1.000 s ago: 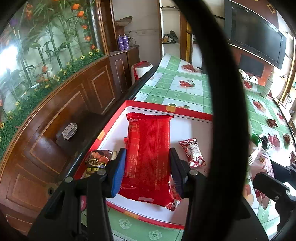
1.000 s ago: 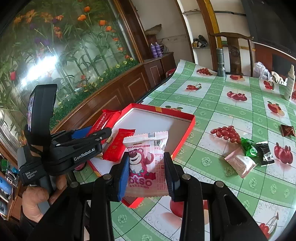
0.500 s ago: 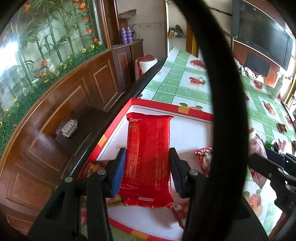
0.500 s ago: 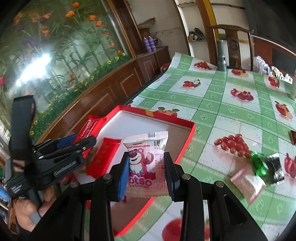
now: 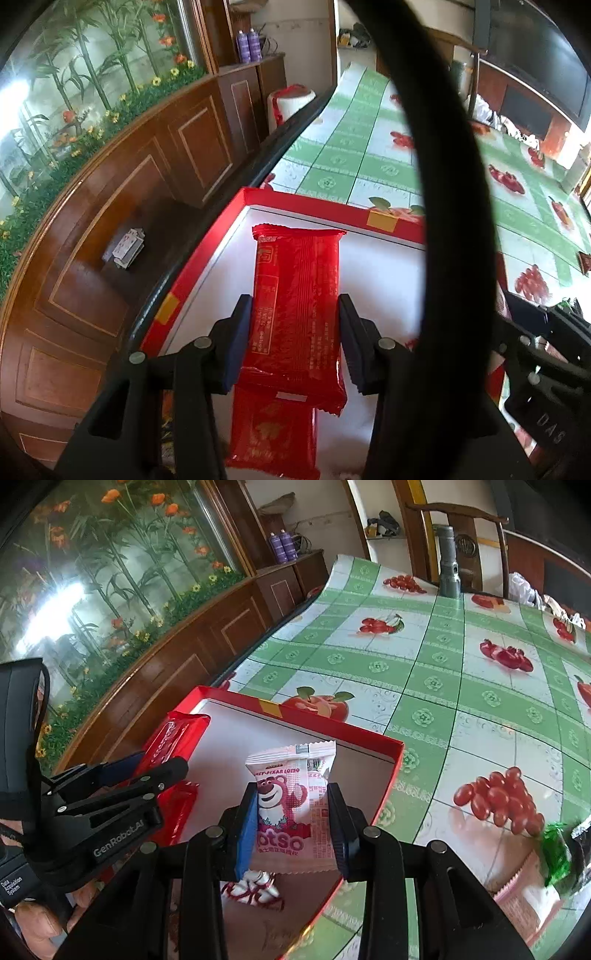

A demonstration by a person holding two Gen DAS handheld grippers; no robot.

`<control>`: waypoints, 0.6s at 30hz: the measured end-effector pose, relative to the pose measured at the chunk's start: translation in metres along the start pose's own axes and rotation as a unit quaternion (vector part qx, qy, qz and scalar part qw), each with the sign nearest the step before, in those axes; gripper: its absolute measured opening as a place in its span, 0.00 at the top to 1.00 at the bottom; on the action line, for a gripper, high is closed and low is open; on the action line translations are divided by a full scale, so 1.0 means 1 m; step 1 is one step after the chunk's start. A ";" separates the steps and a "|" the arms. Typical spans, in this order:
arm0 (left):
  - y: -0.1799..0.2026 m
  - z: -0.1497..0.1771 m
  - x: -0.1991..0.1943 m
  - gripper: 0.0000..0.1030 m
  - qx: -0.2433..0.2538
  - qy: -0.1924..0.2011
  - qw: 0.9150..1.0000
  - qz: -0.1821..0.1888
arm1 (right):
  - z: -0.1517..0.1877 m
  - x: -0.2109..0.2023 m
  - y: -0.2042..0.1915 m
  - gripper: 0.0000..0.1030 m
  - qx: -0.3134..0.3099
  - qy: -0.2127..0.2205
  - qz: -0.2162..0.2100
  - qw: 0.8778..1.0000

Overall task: Organize snacks
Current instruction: 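Lower and open the left tool over the tray while the right tool releases the Lotso packet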

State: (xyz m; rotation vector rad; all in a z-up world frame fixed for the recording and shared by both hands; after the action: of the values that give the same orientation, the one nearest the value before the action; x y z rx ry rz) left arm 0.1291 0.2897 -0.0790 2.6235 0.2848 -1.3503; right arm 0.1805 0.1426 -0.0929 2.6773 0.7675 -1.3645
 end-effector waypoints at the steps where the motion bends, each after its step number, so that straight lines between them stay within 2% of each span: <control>1: 0.001 -0.002 0.005 0.54 -0.001 -0.005 1.000 -0.001 | -0.001 0.004 0.001 0.66 0.001 -0.003 0.001 1.000; 14: 0.007 -0.003 0.034 0.53 0.006 -0.045 0.999 -0.011 | -0.001 0.023 0.003 0.65 -0.009 -0.019 0.014 1.000; 18: 0.004 -0.004 0.026 0.40 0.005 -0.036 0.999 -0.019 | 0.000 0.020 -0.001 0.64 -0.019 -0.018 0.018 1.000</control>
State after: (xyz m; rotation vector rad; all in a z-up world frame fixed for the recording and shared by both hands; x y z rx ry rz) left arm 0.1483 0.2888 -0.0978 2.5843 0.3191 -1.4579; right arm 0.1901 0.1513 -0.1079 2.6182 0.7305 -1.3715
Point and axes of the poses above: each gripper's, at about its wrist camera, not at the fingertips, and x roughly the way its jaws point, y to its right, z to its underside, the point moved 5 cm from there along x, roughly the way its jaws point, and after that the axes turned 11 degrees about z, right-handed, at the moved point
